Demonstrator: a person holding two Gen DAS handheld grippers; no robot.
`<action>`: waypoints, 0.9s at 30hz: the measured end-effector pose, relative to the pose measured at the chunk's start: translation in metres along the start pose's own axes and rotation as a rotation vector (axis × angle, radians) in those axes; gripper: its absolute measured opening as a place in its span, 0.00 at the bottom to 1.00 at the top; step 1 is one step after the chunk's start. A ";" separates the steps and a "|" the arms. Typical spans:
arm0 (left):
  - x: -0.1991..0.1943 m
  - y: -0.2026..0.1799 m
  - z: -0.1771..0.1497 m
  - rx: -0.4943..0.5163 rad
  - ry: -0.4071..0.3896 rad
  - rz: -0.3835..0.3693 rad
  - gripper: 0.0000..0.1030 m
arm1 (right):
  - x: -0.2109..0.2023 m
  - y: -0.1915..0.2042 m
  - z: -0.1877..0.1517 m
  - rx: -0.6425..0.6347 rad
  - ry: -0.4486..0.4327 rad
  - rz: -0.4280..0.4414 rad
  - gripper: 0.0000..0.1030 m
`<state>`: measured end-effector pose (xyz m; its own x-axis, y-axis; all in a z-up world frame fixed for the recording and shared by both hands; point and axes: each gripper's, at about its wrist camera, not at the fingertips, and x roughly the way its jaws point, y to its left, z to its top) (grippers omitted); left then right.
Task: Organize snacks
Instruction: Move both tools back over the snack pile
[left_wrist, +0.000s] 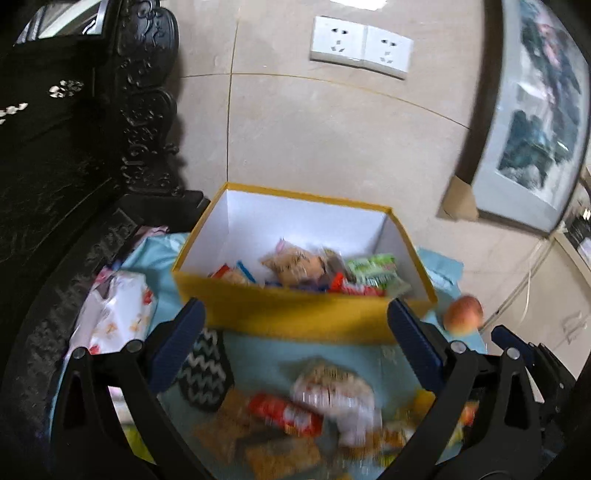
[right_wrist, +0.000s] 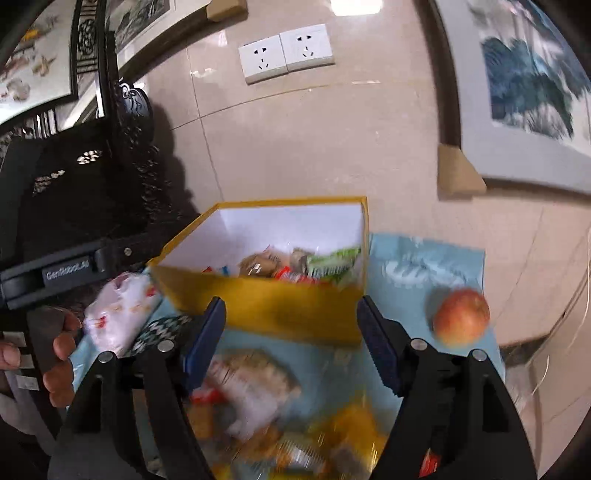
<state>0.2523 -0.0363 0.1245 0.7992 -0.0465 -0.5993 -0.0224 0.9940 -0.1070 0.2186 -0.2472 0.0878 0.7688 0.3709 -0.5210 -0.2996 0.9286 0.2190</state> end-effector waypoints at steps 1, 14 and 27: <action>-0.007 -0.001 -0.006 0.008 0.005 -0.001 0.98 | -0.006 0.001 -0.007 0.007 0.014 -0.002 0.72; -0.011 0.012 -0.130 0.069 0.180 -0.009 0.98 | -0.039 -0.022 -0.110 0.297 0.091 0.093 0.96; 0.058 0.006 -0.147 -0.058 0.330 0.089 0.98 | -0.010 -0.027 -0.141 0.352 0.158 0.120 0.96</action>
<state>0.2103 -0.0474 -0.0277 0.5554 0.0008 -0.8316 -0.1248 0.9888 -0.0823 0.1397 -0.2745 -0.0296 0.6354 0.4996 -0.5889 -0.1491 0.8276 0.5412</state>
